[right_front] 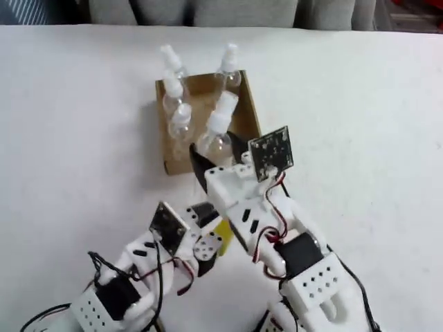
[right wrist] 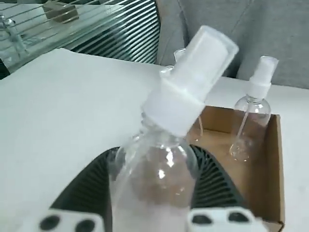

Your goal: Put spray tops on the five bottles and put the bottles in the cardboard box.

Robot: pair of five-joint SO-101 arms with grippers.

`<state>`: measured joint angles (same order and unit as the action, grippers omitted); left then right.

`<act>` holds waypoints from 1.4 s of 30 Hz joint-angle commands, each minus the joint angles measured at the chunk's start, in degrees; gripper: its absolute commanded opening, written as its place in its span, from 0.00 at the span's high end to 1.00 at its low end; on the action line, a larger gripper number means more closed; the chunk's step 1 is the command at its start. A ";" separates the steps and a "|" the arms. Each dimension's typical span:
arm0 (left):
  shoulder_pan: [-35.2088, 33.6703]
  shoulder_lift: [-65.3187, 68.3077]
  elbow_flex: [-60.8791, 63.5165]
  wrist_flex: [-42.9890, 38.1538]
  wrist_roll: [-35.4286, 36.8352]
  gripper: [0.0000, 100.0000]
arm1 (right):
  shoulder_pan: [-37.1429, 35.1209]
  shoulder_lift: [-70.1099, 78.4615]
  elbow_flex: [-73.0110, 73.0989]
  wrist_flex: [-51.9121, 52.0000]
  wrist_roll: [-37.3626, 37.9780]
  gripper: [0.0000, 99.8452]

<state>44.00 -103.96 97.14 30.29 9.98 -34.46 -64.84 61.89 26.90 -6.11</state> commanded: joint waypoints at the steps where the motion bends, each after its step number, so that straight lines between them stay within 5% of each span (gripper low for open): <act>1: -0.13 -0.84 -0.18 -1.49 0.18 0.98 | -0.04 -1.45 -0.88 1.27 1.58 0.99; 15: -4.09 -0.84 -0.18 -1.41 0.18 0.98 | 0.57 -1.27 -3.87 7.78 1.93 0.99; 25: -2.86 -0.92 -0.35 6.77 -0.35 0.98 | 6.64 -0.57 -0.70 -6.02 1.93 0.99; 31: -3.56 -0.92 -1.14 14.33 -10.29 0.98 | 9.89 8.31 -0.70 -14.11 1.76 0.99; 42: -31.08 -0.92 0.00 20.13 -15.03 0.98 | 12.88 25.98 -0.79 -34.68 1.93 0.99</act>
<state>24.40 -103.96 97.05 50.15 -4.18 -22.15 -40.84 61.89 -3.34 -4.79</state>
